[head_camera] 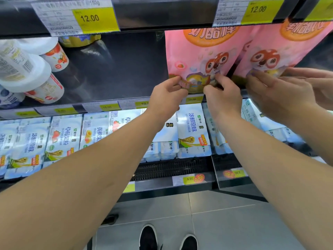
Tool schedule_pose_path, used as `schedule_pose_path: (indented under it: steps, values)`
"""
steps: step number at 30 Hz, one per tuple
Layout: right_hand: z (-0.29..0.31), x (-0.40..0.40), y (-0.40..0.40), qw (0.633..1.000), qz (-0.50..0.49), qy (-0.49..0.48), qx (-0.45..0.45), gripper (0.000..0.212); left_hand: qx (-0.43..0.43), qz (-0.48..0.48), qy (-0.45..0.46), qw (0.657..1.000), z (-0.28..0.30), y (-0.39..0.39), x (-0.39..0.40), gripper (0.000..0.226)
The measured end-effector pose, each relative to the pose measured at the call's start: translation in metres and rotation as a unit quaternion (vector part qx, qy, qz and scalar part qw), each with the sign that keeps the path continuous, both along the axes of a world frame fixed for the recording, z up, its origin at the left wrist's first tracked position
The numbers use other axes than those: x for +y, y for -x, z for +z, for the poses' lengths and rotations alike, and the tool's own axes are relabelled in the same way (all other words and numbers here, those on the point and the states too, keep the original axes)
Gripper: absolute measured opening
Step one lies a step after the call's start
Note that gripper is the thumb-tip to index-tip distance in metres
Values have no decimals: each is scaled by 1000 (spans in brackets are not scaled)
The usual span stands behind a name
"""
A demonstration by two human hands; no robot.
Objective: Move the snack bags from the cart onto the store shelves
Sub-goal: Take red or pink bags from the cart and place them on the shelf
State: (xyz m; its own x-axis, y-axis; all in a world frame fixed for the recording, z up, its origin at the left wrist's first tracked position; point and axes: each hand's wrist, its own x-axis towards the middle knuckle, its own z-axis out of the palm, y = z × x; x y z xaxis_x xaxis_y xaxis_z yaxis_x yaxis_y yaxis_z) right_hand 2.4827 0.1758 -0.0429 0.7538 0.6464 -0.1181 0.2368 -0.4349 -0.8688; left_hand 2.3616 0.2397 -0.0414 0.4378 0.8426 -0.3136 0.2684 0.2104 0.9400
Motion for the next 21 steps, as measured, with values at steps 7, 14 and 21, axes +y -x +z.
schedule_pose_path:
  steps: [7,14,21]
  values:
    - [1,-37,28,999,23,31,5,46,54,39,-21,998,5,38,-28,47]
    - [-5,-87,81,982,172,79,-28,45,91,95,-13,991,-6,118,-85,42]
    - [5,-100,169,936,338,72,-63,43,170,152,-47,972,5,220,-137,40]
